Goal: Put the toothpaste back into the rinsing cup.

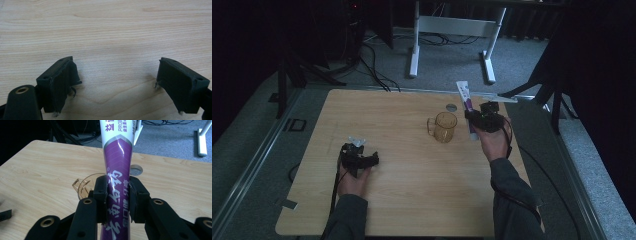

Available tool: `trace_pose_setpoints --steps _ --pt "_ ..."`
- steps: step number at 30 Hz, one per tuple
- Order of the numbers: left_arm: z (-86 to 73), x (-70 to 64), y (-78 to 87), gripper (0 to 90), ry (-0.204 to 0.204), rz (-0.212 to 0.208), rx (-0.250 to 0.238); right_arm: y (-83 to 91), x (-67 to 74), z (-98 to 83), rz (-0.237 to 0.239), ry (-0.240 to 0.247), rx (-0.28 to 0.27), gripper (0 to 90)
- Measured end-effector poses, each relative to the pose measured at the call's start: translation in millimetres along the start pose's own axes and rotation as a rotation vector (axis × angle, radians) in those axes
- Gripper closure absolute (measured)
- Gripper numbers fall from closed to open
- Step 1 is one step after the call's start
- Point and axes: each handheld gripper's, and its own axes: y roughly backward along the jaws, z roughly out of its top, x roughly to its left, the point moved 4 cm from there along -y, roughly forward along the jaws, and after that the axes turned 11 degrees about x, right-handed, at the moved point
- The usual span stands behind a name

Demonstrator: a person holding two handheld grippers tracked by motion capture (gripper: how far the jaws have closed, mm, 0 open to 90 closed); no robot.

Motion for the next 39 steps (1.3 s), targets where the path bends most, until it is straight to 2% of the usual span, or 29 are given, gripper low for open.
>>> trace_pose_setpoints --steps 14,21,29,39 --pt "0.0 0.0 0.0 14.7 0.000 0.000 0.000 -7.4 6.5 8.2 0.001 0.010 -0.011 73.5" --pt "0.0 0.0 -0.1 14.7 0.000 -0.001 -0.001 -14.7 7.9 13.1 0.021 -0.011 -0.024 73.5" --pt "0.0 0.0 0.0 14.7 0.000 0.000 0.000 -20.8 9.6 17.8 0.031 -0.014 -0.035 73.5" --pt "0.8 -0.3 -0.7 14.7 0.002 -0.001 -0.002 -28.7 6.7 21.2 0.043 -0.037 -0.036 73.5"
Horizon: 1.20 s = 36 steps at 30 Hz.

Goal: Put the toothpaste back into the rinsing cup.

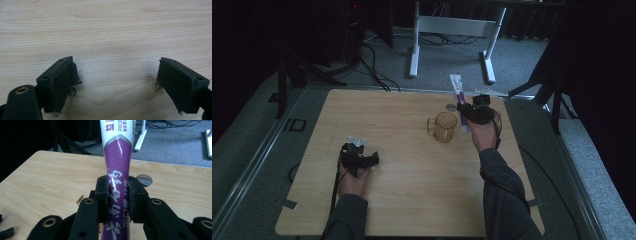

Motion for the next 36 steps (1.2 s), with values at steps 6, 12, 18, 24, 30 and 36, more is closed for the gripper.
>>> trace_pose_setpoints --steps 6,12,18,24,30,36 --pt "0.4 0.0 -0.2 14.7 -0.001 0.001 0.001 -4.3 -0.8 1.8 0.000 -0.005 -0.002 73.5" --pt "1.1 -0.1 -0.6 14.7 0.002 0.001 0.003 -14.2 -0.7 3.0 0.005 -0.004 0.001 73.4" --pt "1.9 -0.4 -1.2 14.7 0.004 0.002 0.002 -19.6 -1.7 5.2 0.011 -0.012 0.001 73.4" --pt "2.2 -0.5 -1.4 14.7 0.006 0.003 0.001 -24.9 -4.0 9.1 0.019 -0.030 0.001 73.3" --pt "2.5 -0.5 -1.6 14.7 0.007 0.003 0.001 -30.5 -3.8 17.8 0.020 -0.034 0.000 73.3" --pt "2.5 -0.5 -1.6 14.7 0.007 0.004 0.002 -37.0 -3.5 23.0 0.011 -0.033 0.011 73.3"
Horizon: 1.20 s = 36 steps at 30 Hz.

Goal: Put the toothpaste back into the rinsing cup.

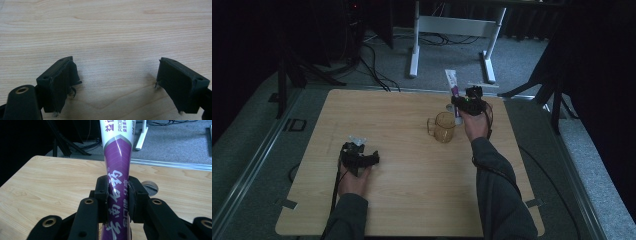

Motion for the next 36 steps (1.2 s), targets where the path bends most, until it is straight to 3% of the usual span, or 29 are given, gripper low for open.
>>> trace_pose_setpoints --steps 19,36 --pt "-0.2 0.0 0.2 14.7 -0.001 0.000 0.001 -18.1 8.3 16.2 -0.011 -0.008 0.013 73.0" --pt "-0.4 0.0 0.4 14.7 -0.002 -0.001 0.001 -40.6 10.4 9.5 -0.038 -0.016 0.034 72.8"
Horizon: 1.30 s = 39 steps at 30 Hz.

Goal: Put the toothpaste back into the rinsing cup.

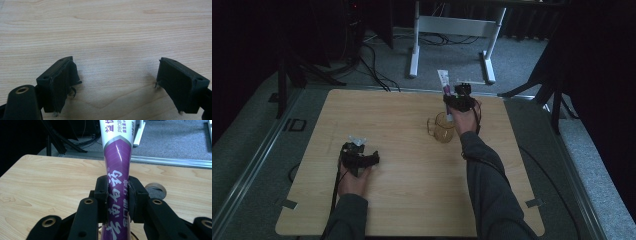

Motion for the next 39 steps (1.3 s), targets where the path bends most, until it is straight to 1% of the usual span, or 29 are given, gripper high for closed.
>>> trace_pose_setpoints --steps 3,9,11,13,21,23,24,25,26,28,29,31,32,33,35,39 --pt "0.0 0.0 0.0 14.7 0.000 0.000 0.000 -1.9 0.4 -1.4 0.001 -0.002 -0.003 72.8" --pt "-0.2 -0.1 0.1 14.7 -0.001 0.000 0.000 -6.2 -0.6 -5.6 -0.015 -0.001 0.003 72.8" --pt "-0.2 -0.1 0.2 14.7 -0.001 0.000 0.000 -6.6 -1.0 -7.3 -0.021 0.009 -0.005 72.8" --pt "-0.2 -0.1 0.2 14.7 -0.001 0.000 0.000 -7.2 -1.3 -8.8 -0.026 0.008 -0.009 72.8" --pt "-0.7 -1.4 1.2 18.0 -0.013 -0.006 -0.008 -8.1 -1.8 -10.8 -0.021 0.010 -0.026 72.8" --pt "-1.1 -2.3 2.3 23.6 -0.018 -0.011 -0.018 -8.1 -1.2 -11.1 -0.020 0.007 -0.030 72.8" --pt "-1.9 -3.8 3.4 27.4 -0.012 -0.008 -0.027 -8.2 -0.6 -11.6 -0.019 0.008 -0.032 72.8" --pt "-3.0 -5.9 5.0 33.9 -0.011 0.001 -0.031 -8.4 0.5 -12.1 -0.019 0.009 -0.035 72.8" --pt "-3.4 -8.3 6.8 38.6 -0.024 0.026 -0.030 -8.6 1.4 -12.7 -0.019 0.017 -0.036 72.8" --pt "-2.8 -15.6 10.0 44.9 -0.055 0.085 -0.011 -8.3 4.0 -14.3 -0.025 0.036 -0.043 72.7" --pt "-1.7 -20.1 10.7 46.3 -0.072 0.085 -0.007 -7.9 4.7 -15.3 -0.026 0.047 -0.047 72.7" --pt "2.0 -29.3 12.5 46.8 -0.091 0.047 -0.013 -7.5 5.2 -17.4 -0.029 0.053 -0.049 72.7" --pt "2.0 -29.3 12.5 46.8 -0.091 0.047 -0.013 -7.4 4.7 -18.0 -0.026 0.051 -0.051 72.8" --pt "8.8 -39.5 14.6 46.8 -0.093 0.001 -0.027 -7.2 4.4 -18.8 -0.021 0.043 -0.054 72.8" --pt "15.3 -48.6 17.0 46.7 -0.100 -0.033 -0.045 -6.8 3.6 -20.2 -0.019 0.045 -0.062 72.8" --pt "29.5 -75.1 21.6 46.0 -0.144 -0.124 -0.078 -7.9 3.2 -22.6 -0.019 0.051 -0.063 72.8"
